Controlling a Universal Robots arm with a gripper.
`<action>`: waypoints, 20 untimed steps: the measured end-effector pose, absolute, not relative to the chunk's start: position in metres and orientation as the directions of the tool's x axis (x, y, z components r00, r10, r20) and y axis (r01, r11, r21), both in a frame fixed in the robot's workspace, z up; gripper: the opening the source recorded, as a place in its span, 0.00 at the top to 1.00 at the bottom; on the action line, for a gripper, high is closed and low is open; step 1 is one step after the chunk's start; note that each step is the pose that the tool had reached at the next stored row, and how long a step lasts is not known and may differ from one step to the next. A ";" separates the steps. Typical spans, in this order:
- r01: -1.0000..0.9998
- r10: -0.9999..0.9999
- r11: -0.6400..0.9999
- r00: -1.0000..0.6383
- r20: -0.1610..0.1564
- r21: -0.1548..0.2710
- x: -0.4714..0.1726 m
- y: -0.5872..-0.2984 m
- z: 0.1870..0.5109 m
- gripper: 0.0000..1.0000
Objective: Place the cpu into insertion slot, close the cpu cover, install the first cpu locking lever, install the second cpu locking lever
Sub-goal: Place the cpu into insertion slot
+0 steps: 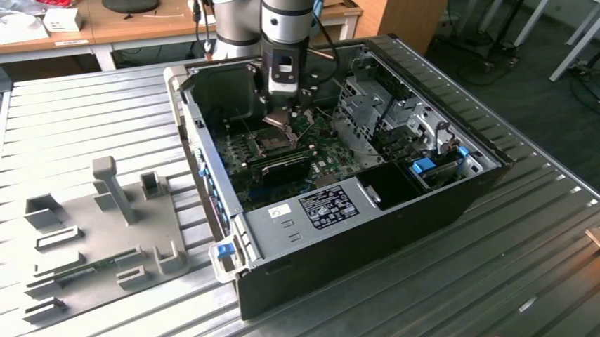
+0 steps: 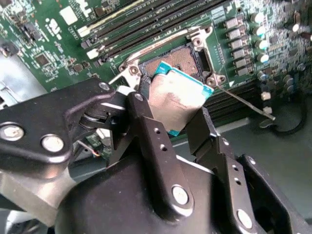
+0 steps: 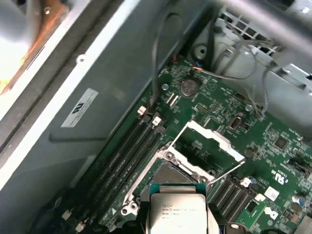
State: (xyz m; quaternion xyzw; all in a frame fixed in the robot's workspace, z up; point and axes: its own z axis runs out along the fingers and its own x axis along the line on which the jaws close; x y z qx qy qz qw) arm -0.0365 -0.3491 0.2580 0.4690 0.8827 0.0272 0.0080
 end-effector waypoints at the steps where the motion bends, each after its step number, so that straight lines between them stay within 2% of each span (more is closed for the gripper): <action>1: 0.835 0.835 0.548 -0.549 0.011 0.056 -0.037 -0.349 0.258 0.46; 20: 0.924 0.925 0.378 -0.379 0.011 0.056 -0.037 -0.349 0.256 0.46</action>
